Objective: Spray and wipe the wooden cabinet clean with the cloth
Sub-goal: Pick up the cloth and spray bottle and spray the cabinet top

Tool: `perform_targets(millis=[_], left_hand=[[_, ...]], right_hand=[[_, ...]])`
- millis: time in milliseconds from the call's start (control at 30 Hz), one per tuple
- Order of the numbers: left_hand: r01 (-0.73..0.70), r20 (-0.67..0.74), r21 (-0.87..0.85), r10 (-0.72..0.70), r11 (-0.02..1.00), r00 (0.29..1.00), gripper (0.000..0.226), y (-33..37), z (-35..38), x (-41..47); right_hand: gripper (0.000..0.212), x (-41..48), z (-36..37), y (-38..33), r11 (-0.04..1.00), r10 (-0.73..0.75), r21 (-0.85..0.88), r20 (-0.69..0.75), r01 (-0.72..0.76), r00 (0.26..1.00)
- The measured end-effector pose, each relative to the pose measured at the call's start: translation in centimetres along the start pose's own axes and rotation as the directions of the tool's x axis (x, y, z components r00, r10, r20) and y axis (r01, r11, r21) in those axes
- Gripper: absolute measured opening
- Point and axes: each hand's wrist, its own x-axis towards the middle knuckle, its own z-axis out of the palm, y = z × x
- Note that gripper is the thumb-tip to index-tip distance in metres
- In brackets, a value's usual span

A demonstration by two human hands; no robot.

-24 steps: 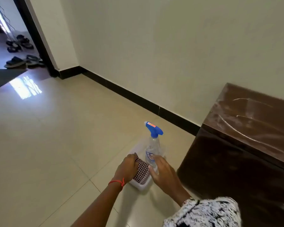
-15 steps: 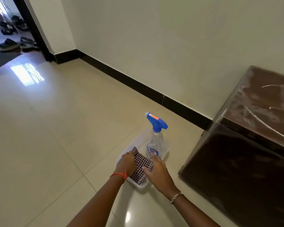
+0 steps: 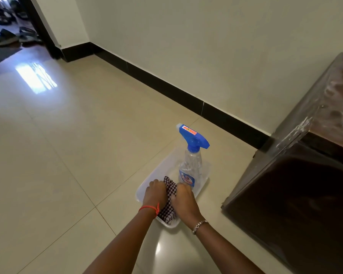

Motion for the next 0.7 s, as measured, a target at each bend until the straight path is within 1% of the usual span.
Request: perform_targets(millis=[133,267,367,400,467,533,600,633,700], left_hand=[[0.001,-0.064,-0.215,-0.015,0.977,0.998,0.019,-0.2,-0.5,-0.2],[-0.004,-0.149,-0.422,-0.064,0.907,0.987,0.025,-0.3,-2.6,-1.1],[-0.038,-0.089,-0.546,-0.013,0.837,0.996,0.025,-0.2,-4.8,-2.4],[-0.027,-0.055,-0.607,-0.008,0.794,0.998,0.024,-0.3,-5.5,-2.7],[0.018,0.011,-0.733,-0.015,0.679,1.0,0.017,-0.4,-7.0,-3.6],[0.05,0.052,-0.847,-0.011,0.53,0.999,0.026,-0.8,-8.6,-4.5],[0.078,0.088,-0.931,0.011,0.355,0.996,0.034,-1.2,-9.9,-5.2],[0.105,0.113,-0.962,0.02,0.253,0.993,0.03,-1.2,-10.4,-5.5],[0.202,0.202,-0.979,0.045,0.014,0.978,0.021,-1.0,-11.2,-6.1]], right_hand=[[0.019,-0.2,-0.3,-0.1,1.0,-0.015,-0.01,-0.02,0.015,1.0],[0.023,-0.3,-0.4,-0.2,0.997,0.001,0.083,-0.024,0.001,1.0],[0.035,-0.7,-1.0,-0.4,0.976,-0.009,0.216,-0.022,0.014,1.0],[0.039,-1.1,-1.4,-0.6,0.968,-0.011,0.25,-0.028,0.018,1.0],[0.043,-1.8,-2.3,-0.9,0.941,-0.001,0.338,-0.062,0.022,0.998],[0.041,-2.8,-3.4,-1.0,0.869,0.026,0.494,-0.092,0.023,0.995],[0.042,-3.7,-4.5,-1.4,0.737,0.083,0.675,-0.036,-0.037,0.996],[0.045,-4.1,-4.9,-1.6,0.647,0.116,0.757,0.021,-0.092,0.993],[0.057,-4.5,-5.5,-1.7,0.456,0.152,0.872,0.121,-0.179,0.981]])
